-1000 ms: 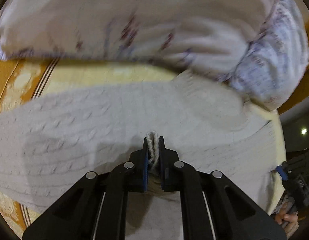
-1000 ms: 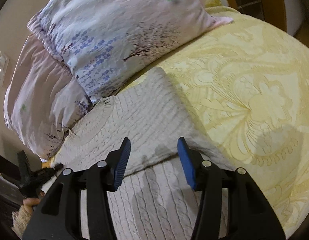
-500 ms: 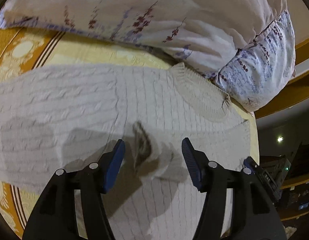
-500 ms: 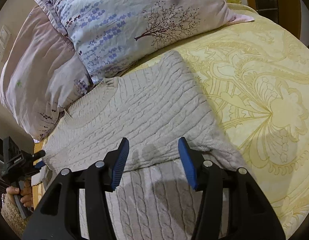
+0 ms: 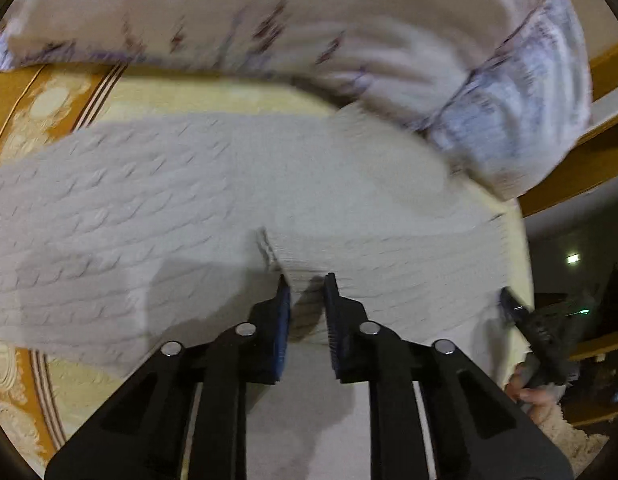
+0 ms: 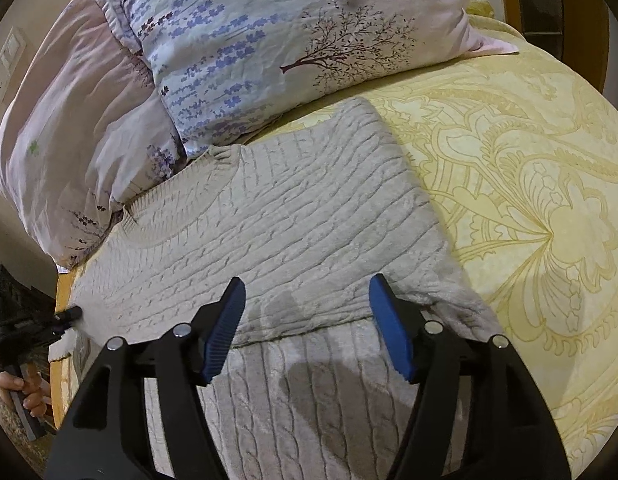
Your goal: Fold small clothes
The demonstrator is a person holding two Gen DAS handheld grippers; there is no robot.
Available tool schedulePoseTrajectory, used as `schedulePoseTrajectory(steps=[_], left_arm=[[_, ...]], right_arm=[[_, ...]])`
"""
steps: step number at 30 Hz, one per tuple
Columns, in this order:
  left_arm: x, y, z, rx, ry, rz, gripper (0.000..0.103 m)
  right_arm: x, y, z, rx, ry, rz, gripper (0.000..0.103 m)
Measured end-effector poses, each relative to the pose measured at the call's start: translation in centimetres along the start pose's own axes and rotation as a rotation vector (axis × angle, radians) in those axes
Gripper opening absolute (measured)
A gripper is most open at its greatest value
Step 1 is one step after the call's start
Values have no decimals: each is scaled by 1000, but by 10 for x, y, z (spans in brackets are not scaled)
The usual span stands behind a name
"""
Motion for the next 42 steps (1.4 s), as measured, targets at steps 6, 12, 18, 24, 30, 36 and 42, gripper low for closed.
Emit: schedulePoseTrajectory(steps=[6, 12, 18, 24, 30, 36, 42], left_arm=[[12, 18, 4, 49, -42, -173, 16], [21, -19, 12, -55, -98, -32, 39], [-10, -26, 12, -129, -65, -208, 39], [34, -12, 26, -70, -152, -175, 41], [95, 114, 48, 420, -301, -92, 45], [116, 216, 70, 788, -381, -127, 45], [112, 256, 69, 1000, -449, -14, 44]], right_arm=[[1, 0, -2, 12, 2, 7, 65], [-1, 2, -1, 23, 2, 14, 69], [-2, 4, -1, 45, 4, 30, 73], [1, 6, 0, 31, 8, 28, 74], [2, 13, 1, 30, 12, 24, 74], [-1, 31, 3, 65, 26, 8, 74], [1, 44, 8, 104, 35, 12, 74]])
Point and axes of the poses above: each gripper's, at about its wrist camera, not at the fingertips, and x roughly against the way its jaws point, y to its left, z to its underside, the point moved 5 cm from there along -x, roughly the way its jaws point, and after that the axes turned 6 degrees about -z, right-handed, at the moved point
